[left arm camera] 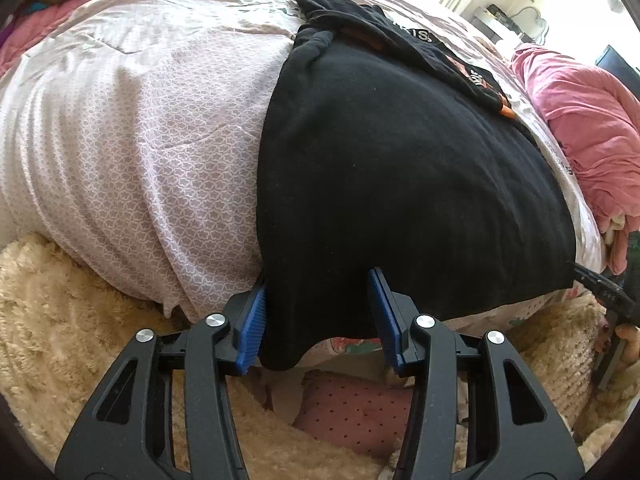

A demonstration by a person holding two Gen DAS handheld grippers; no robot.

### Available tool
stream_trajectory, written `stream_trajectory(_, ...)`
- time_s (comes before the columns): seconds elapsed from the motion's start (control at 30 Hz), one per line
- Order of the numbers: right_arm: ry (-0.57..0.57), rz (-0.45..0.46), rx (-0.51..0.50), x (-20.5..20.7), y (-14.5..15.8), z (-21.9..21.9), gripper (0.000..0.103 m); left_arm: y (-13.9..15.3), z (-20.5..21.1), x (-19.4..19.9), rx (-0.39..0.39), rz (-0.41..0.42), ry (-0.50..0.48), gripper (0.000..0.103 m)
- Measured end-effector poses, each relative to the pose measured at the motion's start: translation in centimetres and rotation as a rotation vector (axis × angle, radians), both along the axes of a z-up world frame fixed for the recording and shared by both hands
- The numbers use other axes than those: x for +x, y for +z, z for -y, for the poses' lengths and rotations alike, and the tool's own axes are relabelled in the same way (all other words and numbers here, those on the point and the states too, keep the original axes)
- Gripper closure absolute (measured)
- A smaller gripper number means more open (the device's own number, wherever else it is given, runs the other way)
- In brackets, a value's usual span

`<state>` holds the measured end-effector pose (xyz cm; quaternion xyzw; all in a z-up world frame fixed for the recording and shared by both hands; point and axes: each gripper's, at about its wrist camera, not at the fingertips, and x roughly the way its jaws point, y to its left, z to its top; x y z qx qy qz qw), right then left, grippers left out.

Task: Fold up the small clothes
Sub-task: 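Grasp the black hem edge with the right gripper while the left gripper grasps it too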

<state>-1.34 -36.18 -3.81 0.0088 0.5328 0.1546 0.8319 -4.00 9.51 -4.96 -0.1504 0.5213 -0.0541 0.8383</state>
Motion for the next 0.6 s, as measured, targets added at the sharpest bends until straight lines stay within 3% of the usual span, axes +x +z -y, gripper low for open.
stream_trajectory(0.1, 0.01, -0.016, -0.014, 0.2, -0.5, -0.3, 0.072, 0.0, 0.1, 0.1, 0.001, 0.003, 0.001, 0.063)
stream_trajectory(0.27, 0.013, 0.035, -0.02, -0.6, 0.4, 0.1, 0.09, -0.1, -0.1, 0.2, -0.02, 0.006, 0.009, 0.063)
stream_trajectory(0.4, 0.03, 0.083, -0.023, -1.5, 1.6, 0.5, 0.095, -0.1, -0.4, 0.1, -0.026, 0.007, 0.013, 0.063)
stream_trajectory(0.47, 0.046, 0.113, -0.01, -2.0, 2.2, 0.6, 0.096, -0.1, -0.5, 0.0, -0.016, 0.006, 0.016, 0.066)
stream_trajectory(0.6, 0.055, 0.15, -0.005, -2.3, 3.1, 0.5, 0.096, 0.4, -0.8, -0.2, -0.024, 0.008, 0.025, 0.089)
